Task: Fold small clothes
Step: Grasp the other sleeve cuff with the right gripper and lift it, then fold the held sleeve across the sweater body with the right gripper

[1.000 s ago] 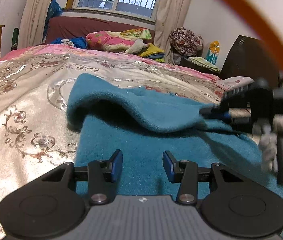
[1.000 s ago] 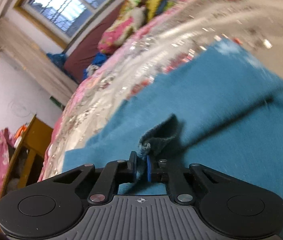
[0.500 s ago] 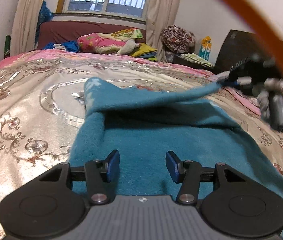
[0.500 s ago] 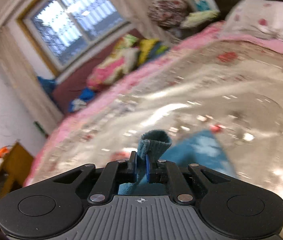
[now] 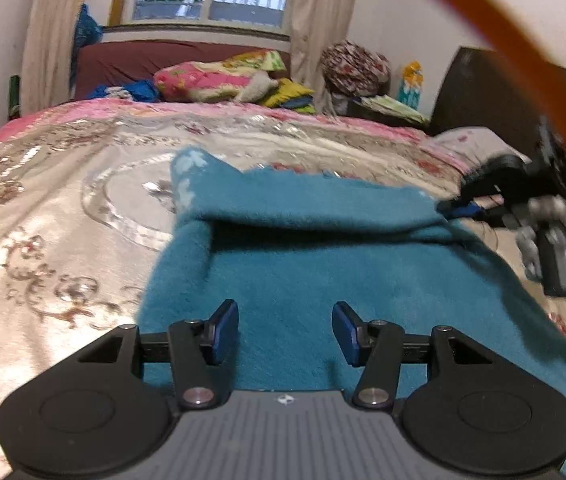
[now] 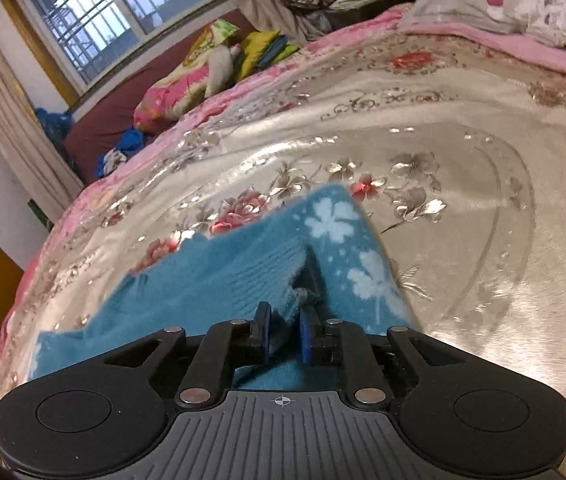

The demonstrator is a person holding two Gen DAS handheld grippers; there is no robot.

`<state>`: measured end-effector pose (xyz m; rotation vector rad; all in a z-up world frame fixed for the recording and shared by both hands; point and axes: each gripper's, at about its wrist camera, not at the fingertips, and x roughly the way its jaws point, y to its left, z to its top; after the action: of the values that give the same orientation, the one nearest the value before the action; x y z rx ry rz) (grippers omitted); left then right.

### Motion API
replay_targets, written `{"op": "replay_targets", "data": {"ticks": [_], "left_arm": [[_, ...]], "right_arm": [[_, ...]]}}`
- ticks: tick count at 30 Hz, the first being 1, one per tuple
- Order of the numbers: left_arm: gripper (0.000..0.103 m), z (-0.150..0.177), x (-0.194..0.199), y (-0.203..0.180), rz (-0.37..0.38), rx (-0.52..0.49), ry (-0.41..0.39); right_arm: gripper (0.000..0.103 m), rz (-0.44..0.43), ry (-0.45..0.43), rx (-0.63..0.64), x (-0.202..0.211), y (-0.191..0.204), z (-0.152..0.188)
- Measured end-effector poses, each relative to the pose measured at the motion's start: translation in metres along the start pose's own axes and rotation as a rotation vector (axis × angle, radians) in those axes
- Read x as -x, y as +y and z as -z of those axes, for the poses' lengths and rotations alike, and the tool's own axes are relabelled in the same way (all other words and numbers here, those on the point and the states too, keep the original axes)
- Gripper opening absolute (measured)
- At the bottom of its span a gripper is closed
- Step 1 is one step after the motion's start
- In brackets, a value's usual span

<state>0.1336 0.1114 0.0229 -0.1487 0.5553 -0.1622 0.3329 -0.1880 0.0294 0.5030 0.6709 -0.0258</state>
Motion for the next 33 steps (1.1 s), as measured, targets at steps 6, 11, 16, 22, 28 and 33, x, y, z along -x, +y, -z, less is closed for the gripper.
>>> {"op": "replay_targets", "data": {"ticks": [6,11,16,22,28,33], "left_arm": [[0.057,0.004,0.018,0.019,-0.123,0.067,-0.010],[0.058,0.027,0.008,0.030,-0.255,0.069,0.116],[0.058,0.030,0.025,0.026,-0.265,0.059,0.108],[0.058,0.044,0.057,0.020,-0.229,0.061,0.129],[0.058,0.062,0.084,0.012,-0.199,0.057,0.171],[0.058,0.067,0.097,0.005,-0.156,0.081,0.194]], "right_arm": [[0.018,-0.050,0.033,0.060,0.030,-0.003,0.017],[0.019,-0.071,0.100,0.082,0.059,-0.016,0.041],[0.024,-0.097,0.156,0.119,0.106,-0.036,0.071],[0.024,-0.077,0.185,0.184,0.165,-0.062,0.104],[0.030,-0.052,0.207,0.218,0.205,-0.084,0.135],[0.030,-0.080,0.222,0.197,0.220,-0.097,0.156]]}}
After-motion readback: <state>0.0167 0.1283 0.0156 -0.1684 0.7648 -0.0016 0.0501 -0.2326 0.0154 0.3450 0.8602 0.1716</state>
